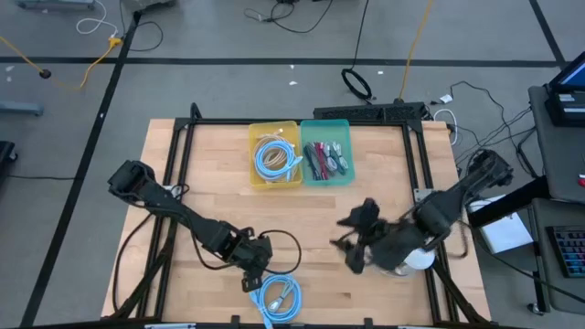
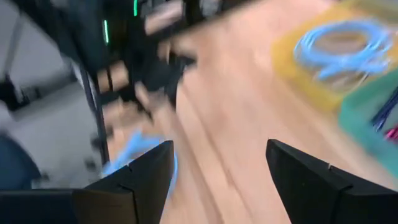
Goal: Pick and place USB-C Cables
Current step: Adjust the cables
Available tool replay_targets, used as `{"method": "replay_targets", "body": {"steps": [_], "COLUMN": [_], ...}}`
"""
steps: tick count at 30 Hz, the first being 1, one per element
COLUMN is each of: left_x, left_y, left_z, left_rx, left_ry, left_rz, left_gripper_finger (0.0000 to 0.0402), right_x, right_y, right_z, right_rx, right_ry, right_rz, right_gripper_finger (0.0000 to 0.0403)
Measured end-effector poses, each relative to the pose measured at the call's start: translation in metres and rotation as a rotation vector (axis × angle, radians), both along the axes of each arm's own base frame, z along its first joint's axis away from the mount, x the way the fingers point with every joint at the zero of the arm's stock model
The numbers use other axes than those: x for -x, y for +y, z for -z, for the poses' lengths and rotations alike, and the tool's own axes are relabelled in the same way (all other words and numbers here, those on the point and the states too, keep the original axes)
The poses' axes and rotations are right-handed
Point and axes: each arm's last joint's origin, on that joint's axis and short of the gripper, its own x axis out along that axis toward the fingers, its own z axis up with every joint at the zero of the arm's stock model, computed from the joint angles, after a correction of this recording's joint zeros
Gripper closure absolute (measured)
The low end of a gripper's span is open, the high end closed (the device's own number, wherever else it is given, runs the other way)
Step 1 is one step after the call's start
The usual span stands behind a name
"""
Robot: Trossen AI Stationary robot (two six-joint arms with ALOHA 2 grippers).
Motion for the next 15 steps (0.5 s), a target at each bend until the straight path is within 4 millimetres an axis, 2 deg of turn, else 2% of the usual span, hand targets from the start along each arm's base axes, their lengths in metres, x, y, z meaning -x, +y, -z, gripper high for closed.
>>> {"method": "replay_targets", "body": {"steps": [6,15], "left_x": [-0.003,-0.004], "left_y": [0.001,0.000], "left_z": [-0.001,-0.002], "left_rx": [0.023,0.032], "left_ry": [-0.019,-0.034], "left_rz": [-0.012,-0.059], "left_gripper_finger": [0.0183,0.0183], "right_x": [-0.026,-0.077], "right_y": [0.021,0.033], "right_z": [0.039,0.099], "right_rx": [-0.017,-0.082], "right_ry": [0.147,0.299], "right_rz": [-0.039,-0.167], "right_gripper_finger": [0.0154,0.0160]}}
